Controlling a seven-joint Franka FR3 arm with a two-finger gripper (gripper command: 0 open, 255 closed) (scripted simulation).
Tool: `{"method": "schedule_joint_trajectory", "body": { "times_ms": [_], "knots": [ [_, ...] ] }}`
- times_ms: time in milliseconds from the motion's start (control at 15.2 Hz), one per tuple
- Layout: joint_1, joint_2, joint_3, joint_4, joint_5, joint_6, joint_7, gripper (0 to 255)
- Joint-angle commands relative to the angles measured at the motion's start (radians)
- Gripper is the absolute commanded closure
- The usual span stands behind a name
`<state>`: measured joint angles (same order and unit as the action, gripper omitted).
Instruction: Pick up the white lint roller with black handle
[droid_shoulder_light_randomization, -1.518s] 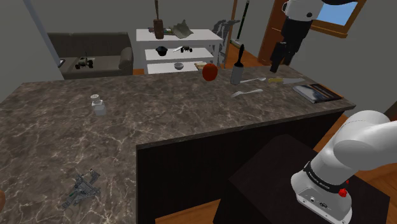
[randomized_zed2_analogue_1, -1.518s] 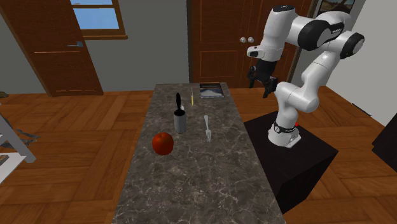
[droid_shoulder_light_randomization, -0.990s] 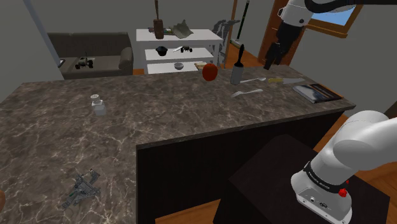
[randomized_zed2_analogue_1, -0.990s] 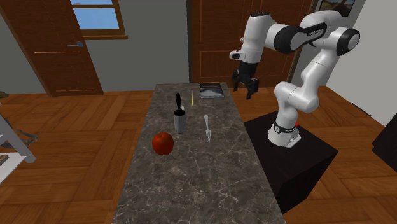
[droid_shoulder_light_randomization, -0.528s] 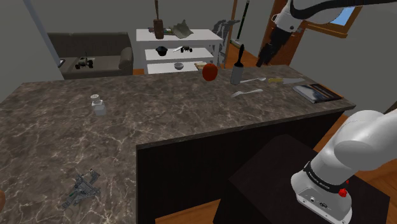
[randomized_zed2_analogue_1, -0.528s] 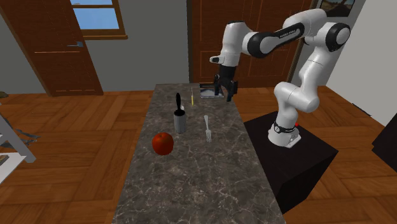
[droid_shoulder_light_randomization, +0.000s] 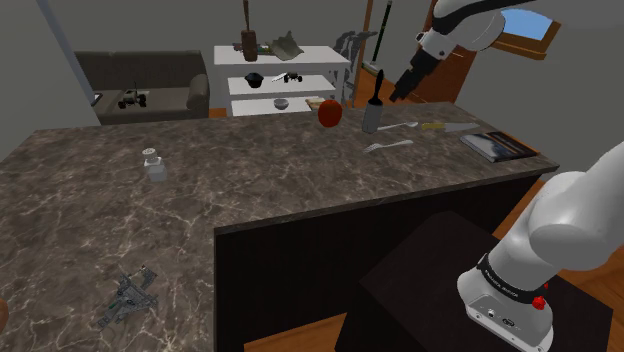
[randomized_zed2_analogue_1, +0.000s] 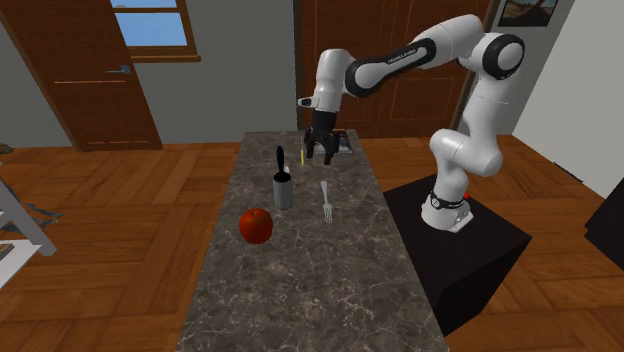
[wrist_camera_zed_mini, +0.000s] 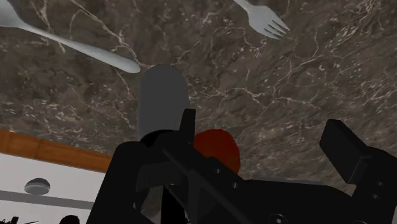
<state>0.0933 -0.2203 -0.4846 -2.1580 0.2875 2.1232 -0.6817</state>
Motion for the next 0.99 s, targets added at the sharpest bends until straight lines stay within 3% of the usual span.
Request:
{"method": "schedule_joint_trajectory", "body": {
  "times_ms": [0, 198, 462, 924],
  "knots": [
    [0.015, 0.086, -0.048, 0.059, 0.098, 0.005, -0.103, 0],
    [0.013, 0.230, -0.096, 0.170, 0.259, -0.024, -0.247, 0],
    [-0.045, 0.421, -0.106, 0.336, 0.457, -0.102, -0.397, 0],
    [-0.054, 0.456, -0.090, 0.290, 0.502, -0.046, -0.456, 0]
  ]
}}
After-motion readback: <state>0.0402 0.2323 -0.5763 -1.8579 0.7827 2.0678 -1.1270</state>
